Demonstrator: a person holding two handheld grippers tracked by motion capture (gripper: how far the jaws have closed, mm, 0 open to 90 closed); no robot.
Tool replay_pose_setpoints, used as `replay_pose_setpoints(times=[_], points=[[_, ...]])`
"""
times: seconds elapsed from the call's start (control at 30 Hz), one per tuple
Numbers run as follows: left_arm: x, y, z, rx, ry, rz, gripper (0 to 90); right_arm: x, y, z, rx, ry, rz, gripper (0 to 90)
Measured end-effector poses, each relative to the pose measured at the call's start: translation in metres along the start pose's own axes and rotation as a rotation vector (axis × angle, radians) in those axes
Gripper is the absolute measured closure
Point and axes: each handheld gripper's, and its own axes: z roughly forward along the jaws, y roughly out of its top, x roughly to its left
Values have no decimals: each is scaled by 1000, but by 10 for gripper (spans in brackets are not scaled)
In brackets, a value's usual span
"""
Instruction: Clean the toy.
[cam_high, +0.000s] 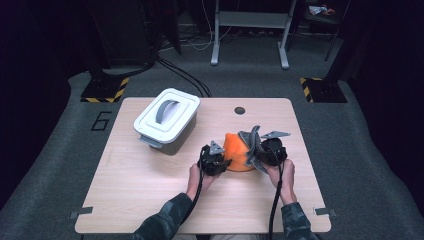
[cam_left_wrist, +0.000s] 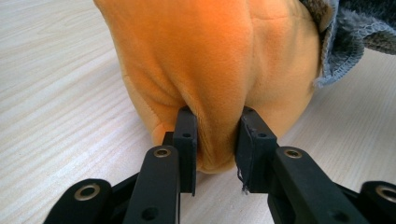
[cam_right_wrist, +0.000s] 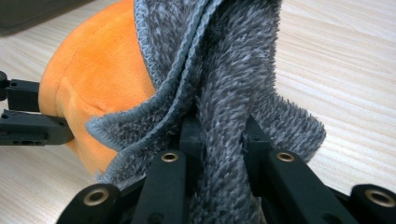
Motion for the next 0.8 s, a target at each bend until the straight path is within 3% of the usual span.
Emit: replay_pose_setpoints(times=[0.17, 0.23, 0.37, 0.43, 0.57, 0.67, 0.7, 0.8], points=[[0, 0, -1, -4, -4, -2, 728, -1, -1, -4, -3, 3, 0, 756], [1, -1, -1, -9, -7, -9, 732, -5, -4, -9, -31, 13, 3, 759], [4, -3, -3, -28, -24, -48, 750, -1, -1, -20, -59, 4, -10, 761], [5, -3, -3, -41, -39, -74, 766, 7, 3, -27, -81, 8, -29, 761], [2, -1, -5, -28, -28, -44, 779, 28, 14, -33, -98, 29, -97, 760], [1, -1, -5, -22, -23, -32, 794, 40, 19, -28, -85, 37, -118, 760], [1, -1, -5, -14, -14, -26, 806, 48, 22, -19, -61, 26, -136, 760], [0, -1, -4, -13, 3, -20, 822, 53, 23, -11, -45, 18, -148, 761]])
